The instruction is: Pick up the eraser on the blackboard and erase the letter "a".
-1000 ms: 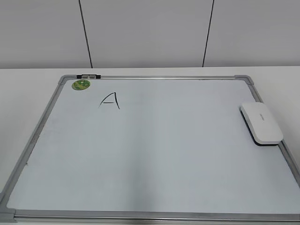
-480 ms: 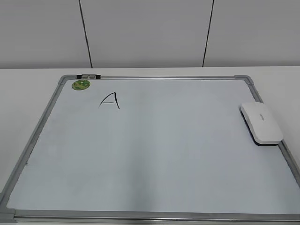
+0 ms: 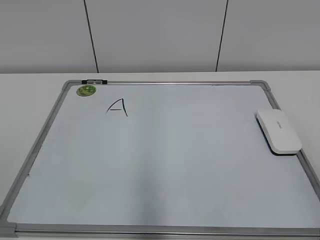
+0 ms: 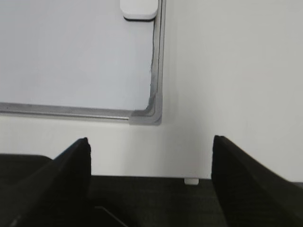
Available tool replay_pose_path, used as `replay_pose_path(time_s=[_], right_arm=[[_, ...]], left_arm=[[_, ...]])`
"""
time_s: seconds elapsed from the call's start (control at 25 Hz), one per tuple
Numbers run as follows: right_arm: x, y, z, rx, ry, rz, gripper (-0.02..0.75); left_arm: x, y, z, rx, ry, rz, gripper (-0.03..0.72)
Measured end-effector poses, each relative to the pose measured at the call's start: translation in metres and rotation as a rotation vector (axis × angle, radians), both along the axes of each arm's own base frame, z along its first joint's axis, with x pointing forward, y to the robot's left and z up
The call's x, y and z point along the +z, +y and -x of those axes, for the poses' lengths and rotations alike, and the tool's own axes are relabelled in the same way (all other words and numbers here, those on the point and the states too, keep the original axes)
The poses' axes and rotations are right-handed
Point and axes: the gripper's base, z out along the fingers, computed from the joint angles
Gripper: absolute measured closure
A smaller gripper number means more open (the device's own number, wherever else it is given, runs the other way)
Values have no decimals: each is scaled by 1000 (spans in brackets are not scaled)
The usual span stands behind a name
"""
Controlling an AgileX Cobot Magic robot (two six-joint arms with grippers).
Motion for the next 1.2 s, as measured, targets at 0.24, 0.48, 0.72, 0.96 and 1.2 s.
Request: replay_pose_path(time_s=[0.24,0.48,0.72,0.96,1.2], right_arm=[[-18,-1,-1,-3,-15,6,150],[-34,0,-6,-2,15,7,150],[-33,0,-6,-3,5,6,150],[-33,0,-6,-3,5,4,151],[-33,0,-6,-3,5,4,150]], left_arm=[[0,0,-3,8,-37,2,279],[-5,3,-7,24,-68,-22,279],[-6,5,-9,31,-78,-47,279],[-6,8,-9,66,-75,-60,279],[-6,9,-9,80,-75,-69,279]])
